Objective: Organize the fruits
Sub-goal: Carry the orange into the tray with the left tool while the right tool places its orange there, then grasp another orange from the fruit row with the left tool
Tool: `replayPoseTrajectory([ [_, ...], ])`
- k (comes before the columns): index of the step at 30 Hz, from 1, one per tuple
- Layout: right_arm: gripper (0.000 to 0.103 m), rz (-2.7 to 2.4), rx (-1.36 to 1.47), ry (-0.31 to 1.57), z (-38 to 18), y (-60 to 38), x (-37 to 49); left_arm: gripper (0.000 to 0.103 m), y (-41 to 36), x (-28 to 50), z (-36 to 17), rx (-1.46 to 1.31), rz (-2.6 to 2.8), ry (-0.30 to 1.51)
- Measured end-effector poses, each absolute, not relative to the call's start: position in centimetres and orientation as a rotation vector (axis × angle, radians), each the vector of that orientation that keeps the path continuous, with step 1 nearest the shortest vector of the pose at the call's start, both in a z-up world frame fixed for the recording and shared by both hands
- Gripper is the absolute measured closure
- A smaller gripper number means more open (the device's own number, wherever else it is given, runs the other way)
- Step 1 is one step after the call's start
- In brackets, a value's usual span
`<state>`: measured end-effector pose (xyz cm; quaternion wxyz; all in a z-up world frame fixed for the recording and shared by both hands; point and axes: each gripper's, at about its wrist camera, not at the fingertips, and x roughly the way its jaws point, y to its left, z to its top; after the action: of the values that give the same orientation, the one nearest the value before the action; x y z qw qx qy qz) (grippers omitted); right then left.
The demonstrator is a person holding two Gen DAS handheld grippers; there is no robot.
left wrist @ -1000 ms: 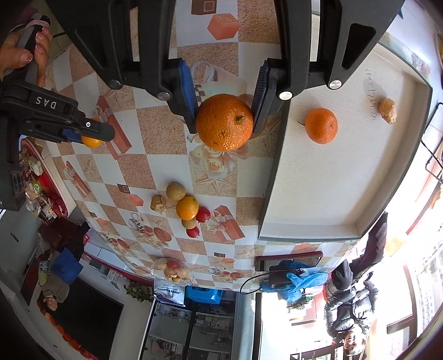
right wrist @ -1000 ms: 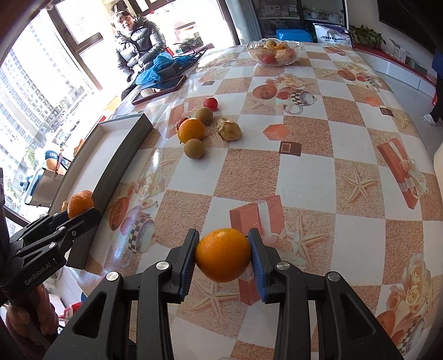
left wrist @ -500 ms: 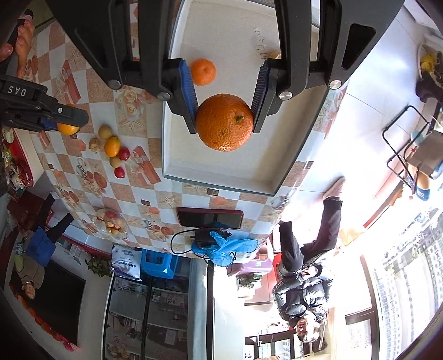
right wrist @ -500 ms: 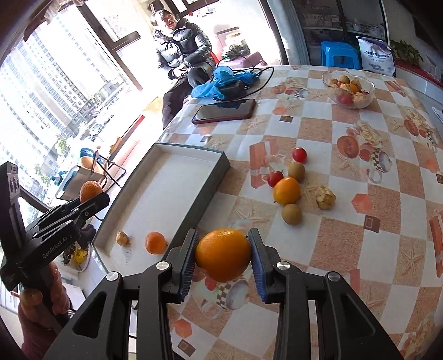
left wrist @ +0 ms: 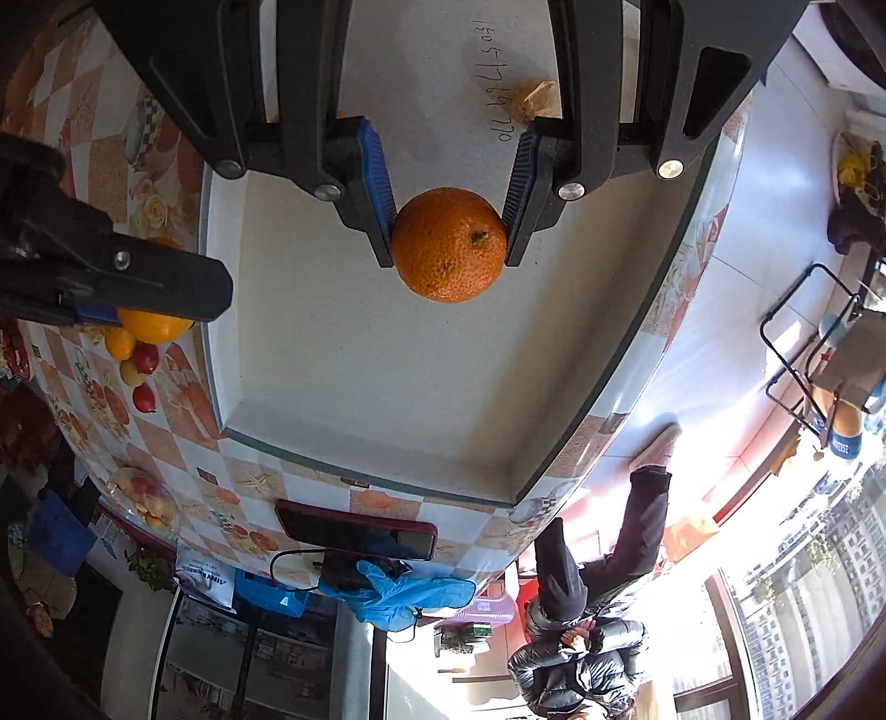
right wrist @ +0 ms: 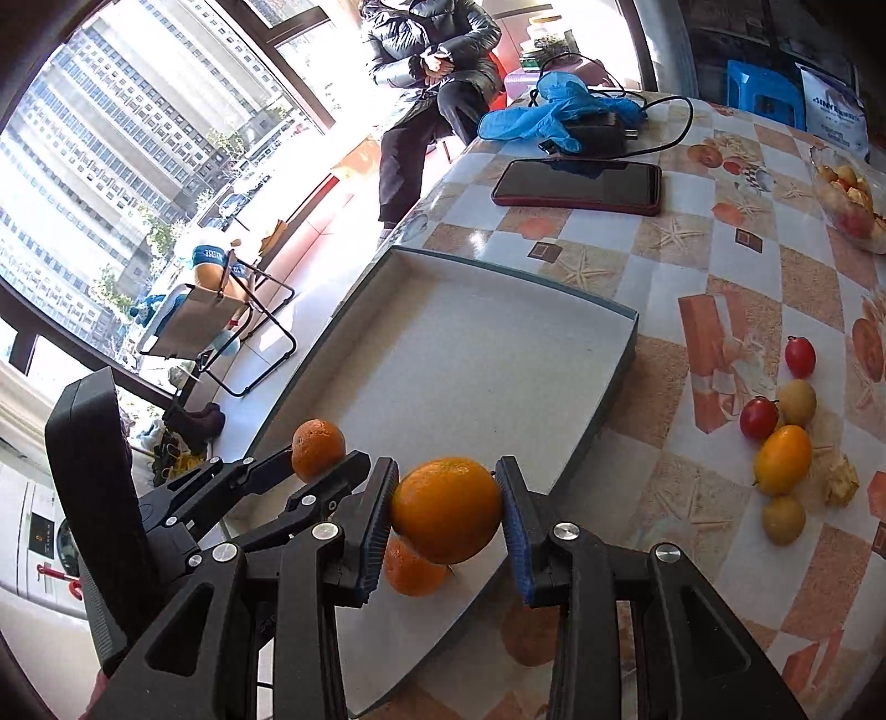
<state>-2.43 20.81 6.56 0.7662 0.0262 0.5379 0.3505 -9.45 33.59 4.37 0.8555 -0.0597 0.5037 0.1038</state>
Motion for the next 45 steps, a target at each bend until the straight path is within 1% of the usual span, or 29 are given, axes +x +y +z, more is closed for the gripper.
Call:
replayPoseTrajectory([
  [7, 0.065, 0.746, -0.019, 1.202, 3.9, 22.4, -2.0, 0.062, 34.1, -9.2, 2.5, -0.138, 0.227, 1.094],
  [13, 0.065, 0.726, -0.062, 1.197, 3.4, 22.2, -2.2, 0.061, 33.9, -9.4, 2.3, -0.114, 0.236, 1.088],
  [14, 0.065, 0.728, -0.067, 1.194, 3.5, 22.2, -2.2, 0.055, 33.9, -9.4, 2.4, -0.11, 0.238, 1.084],
  [15, 0.065, 0.73, -0.072, 1.19, 3.7, 22.2, -2.3, 0.042, 33.9, -9.4, 2.5, -0.108, 0.242, 1.079],
  [16, 0.065, 0.733, -0.074, 1.184, 3.8, 22.2, -2.4, 0.035, 33.8, -9.4, 2.6, -0.106, 0.247, 1.07],
  [17, 0.054, 0.736, -0.072, 1.179, 4.0, 22.3, -2.5, 0.025, 33.8, -9.5, 2.9, -0.103, 0.252, 1.057],
  [18, 0.045, 0.742, -0.064, 1.172, 4.2, 22.2, -2.5, 0.023, 33.8, -9.6, 3.1, -0.097, 0.256, 1.041],
  [19, 0.029, 0.759, -0.043, 1.161, 4.5, 22.0, -2.6, 0.023, 33.7, -9.7, 3.4, -0.092, 0.256, 1.032],
  [20, 0.016, 0.763, -0.033, 1.148, 4.9, 21.9, -2.7, 0.022, 33.7, -9.9, 3.6, -0.09, 0.257, 1.03],
  [22, 0.006, 0.743, -0.039, 1.113, 5.8, 21.3, -3.0, 0.022, 33.8, -10.0, 4.0, -0.09, 0.263, 1.027],
  [26, 0.005, 0.685, -0.025, 1.064, 7.1, 18.4, -3.3, 0.022, 33.5, -10.4, 5.0, -0.126, 0.23, 1.021],
  [29, 0.005, 0.597, 0.027, 1.067, 7.0, 14.5, -2.9, 0.022, 32.2, -10.5, 6.0, -0.119, 0.198, 1.006],
  [32, 0.005, 0.479, 0.048, 1.088, 6.2, 9.8, -2.5, 0.022, 29.8, -10.4, 7.5, -0.083, 0.134, 0.981],
  [37, 0.005, 0.291, -0.022, 1.105, 4.1, 2.3, -3.1, 0.022, 24.2, -9.5, 9.1, -0.03, -0.015, 0.957],
  [42, 0.005, 0.171, -0.04, 1.146, 1.1, -3.7, -4.5, 0.022, 18.5, -7.1, 7.8, 0.014, -0.096, 0.994],
  [43, 0.002, 0.158, -0.034, 1.153, 0.5, -4.5, -4.9, 0.022, 17.5, -6.4, 7.3, 0.021, -0.104, 1.003],
  [45, 0.0, 0.128, -0.071, 1.116, 0.0, -5.4, -5.7, 0.022, 15.9, -5.2, 6.1, 0.022, -0.108, 1.027],
])
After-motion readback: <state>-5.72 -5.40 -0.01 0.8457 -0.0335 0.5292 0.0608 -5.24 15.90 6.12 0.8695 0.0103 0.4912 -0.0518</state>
